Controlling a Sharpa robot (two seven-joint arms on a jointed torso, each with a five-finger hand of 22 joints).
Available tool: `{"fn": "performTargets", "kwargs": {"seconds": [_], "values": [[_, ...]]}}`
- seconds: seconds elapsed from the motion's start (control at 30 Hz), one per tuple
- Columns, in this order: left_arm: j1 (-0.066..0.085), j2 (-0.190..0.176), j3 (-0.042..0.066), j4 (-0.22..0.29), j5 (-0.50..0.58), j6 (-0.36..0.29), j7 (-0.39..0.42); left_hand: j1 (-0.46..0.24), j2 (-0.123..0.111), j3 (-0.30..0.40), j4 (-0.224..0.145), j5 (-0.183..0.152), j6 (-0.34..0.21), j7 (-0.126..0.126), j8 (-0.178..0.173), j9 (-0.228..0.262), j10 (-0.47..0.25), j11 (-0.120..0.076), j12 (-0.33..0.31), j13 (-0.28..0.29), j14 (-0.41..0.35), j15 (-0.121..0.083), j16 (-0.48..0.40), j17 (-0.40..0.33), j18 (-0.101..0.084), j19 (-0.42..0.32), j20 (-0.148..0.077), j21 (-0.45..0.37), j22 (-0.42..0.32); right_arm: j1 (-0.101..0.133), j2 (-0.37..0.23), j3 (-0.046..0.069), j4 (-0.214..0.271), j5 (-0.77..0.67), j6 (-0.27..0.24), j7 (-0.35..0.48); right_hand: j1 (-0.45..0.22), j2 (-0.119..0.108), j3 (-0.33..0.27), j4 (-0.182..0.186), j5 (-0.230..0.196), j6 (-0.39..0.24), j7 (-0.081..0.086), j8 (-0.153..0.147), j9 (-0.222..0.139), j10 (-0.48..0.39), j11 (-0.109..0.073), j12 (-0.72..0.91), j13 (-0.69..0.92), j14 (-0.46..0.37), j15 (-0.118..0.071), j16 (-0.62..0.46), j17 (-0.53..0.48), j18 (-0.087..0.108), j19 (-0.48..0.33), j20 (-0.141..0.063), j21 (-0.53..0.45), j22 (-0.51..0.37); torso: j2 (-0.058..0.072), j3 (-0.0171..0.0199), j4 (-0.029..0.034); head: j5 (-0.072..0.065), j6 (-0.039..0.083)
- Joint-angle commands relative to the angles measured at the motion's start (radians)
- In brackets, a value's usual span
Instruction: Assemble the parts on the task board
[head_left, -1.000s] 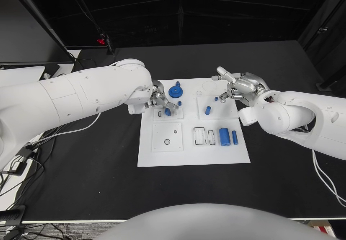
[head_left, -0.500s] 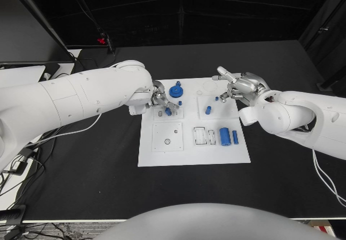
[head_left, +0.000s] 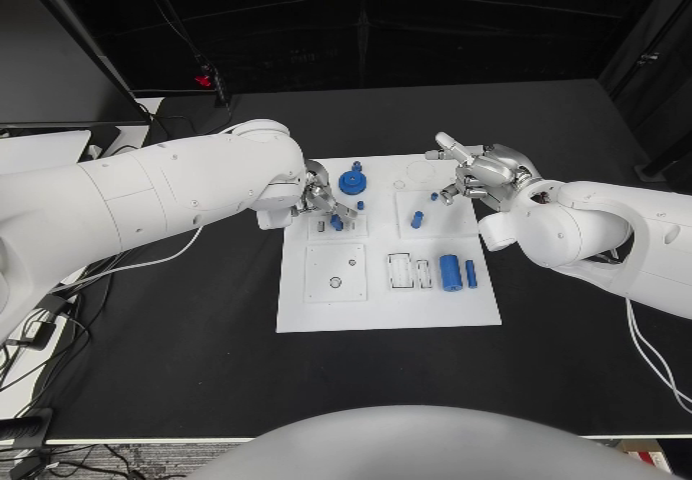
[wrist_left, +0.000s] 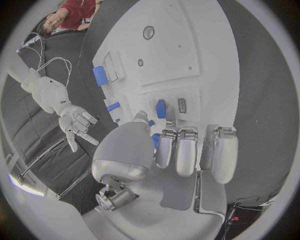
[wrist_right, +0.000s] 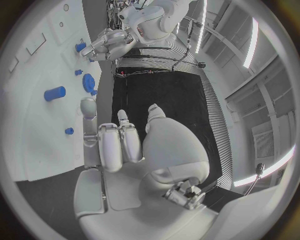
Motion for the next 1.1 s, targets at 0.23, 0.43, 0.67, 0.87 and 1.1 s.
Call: {"fn": "performTargets", "kwargs": {"seconds": [0.23, 0.43, 0.67, 0.87, 1.1], "values": [[-0.001, -0.004, -0.001, 0.013, -0.005, -0.002, 0.018, 0.016, 0.020, -0.001, -0.001, 0.021, -0.011, -0.002, 0.010, 0.010, 0.106, -0.008, 0.003, 0.262, 0.103, -0.011, 0.001, 0.263, -0.007, 0.104, -0.007, 0.003, 0.263, 0.001, -0.001, 0.000, 0.002, 0.003, 0.007, 0.002, 0.002, 0.009, -0.008, 0.001, 0.004, -0.006, 0.001, 0.003, -0.001, 0.006, 0.000, 0.004, 0.125, -0.005, 0.000, -0.004, 0.080, 0.007, -0.003, 0.000, -0.006, -0.001, 0.000, 0.0005, 0.0010, -0.002, -0.001], [-0.002, -0.009, -0.001, 0.019, -0.005, -0.005, 0.022, 0.027, 0.023, 0.000, -0.001, 0.031, -0.012, -0.003, 0.012, 0.014, 0.106, -0.010, 0.003, 0.262, 0.103, -0.013, 0.001, 0.263, -0.007, 0.104, -0.008, 0.003, 0.263, 0.001, -0.002, 0.000, 0.001, 0.003, 0.006, 0.001, 0.002, 0.009, -0.008, 0.001, 0.004, -0.006, 0.001, 0.003, -0.001, 0.006, 0.000, 0.004, 0.125, -0.005, 0.000, -0.004, 0.080, 0.007, -0.003, 0.000, -0.006, -0.001, 0.000, -0.0003, -0.0003, -0.002, -0.001], [-0.002, -0.014, -0.001, 0.026, -0.005, -0.017, 0.027, 0.029, 0.023, 0.000, -0.001, 0.033, -0.012, -0.003, 0.012, 0.014, 0.106, -0.010, 0.003, 0.262, 0.103, -0.013, 0.001, 0.263, -0.007, 0.104, -0.008, 0.003, 0.263, 0.001, -0.003, 0.000, 0.000, 0.003, 0.006, 0.000, 0.003, 0.009, -0.009, 0.000, 0.005, -0.006, 0.001, 0.004, -0.001, 0.005, 0.000, 0.003, 0.123, -0.005, -0.001, -0.004, 0.079, 0.007, -0.004, 0.000, -0.010, -0.002, 0.000, -0.0004, 0.0001, -0.002, 0.000], [-0.002, -0.016, -0.001, 0.028, -0.005, -0.023, 0.015, 0.030, 0.023, -0.001, -0.001, 0.033, -0.012, -0.003, 0.012, 0.015, 0.106, -0.010, 0.003, 0.262, 0.103, -0.013, 0.001, 0.263, -0.007, 0.104, -0.008, 0.003, 0.263, 0.001, -0.003, 0.000, 0.000, 0.003, 0.007, -0.001, 0.003, 0.009, -0.009, 0.000, 0.005, -0.006, 0.001, 0.004, -0.001, 0.005, 0.000, 0.003, 0.123, -0.005, -0.001, -0.004, 0.079, 0.007, -0.004, 0.000, -0.010, -0.002, 0.000, 0.0002, -0.0001, -0.001, 0.001], [-0.002, -0.018, -0.001, 0.029, -0.005, -0.034, -0.001, 0.028, 0.019, -0.006, 0.001, 0.034, -0.013, -0.003, 0.013, 0.016, 0.106, -0.010, 0.003, 0.262, 0.103, -0.013, 0.001, 0.263, -0.007, 0.104, -0.009, 0.003, 0.263, 0.001, -0.002, 0.000, 0.000, 0.003, 0.008, -0.001, 0.003, 0.009, -0.009, 0.000, 0.005, -0.006, 0.001, 0.004, -0.001, 0.005, 0.000, 0.003, 0.123, -0.005, -0.001, -0.004, 0.079, 0.007, -0.004, 0.000, -0.010, -0.002, 0.000, -0.0003, -0.0001, 0.000, 0.001]]}}
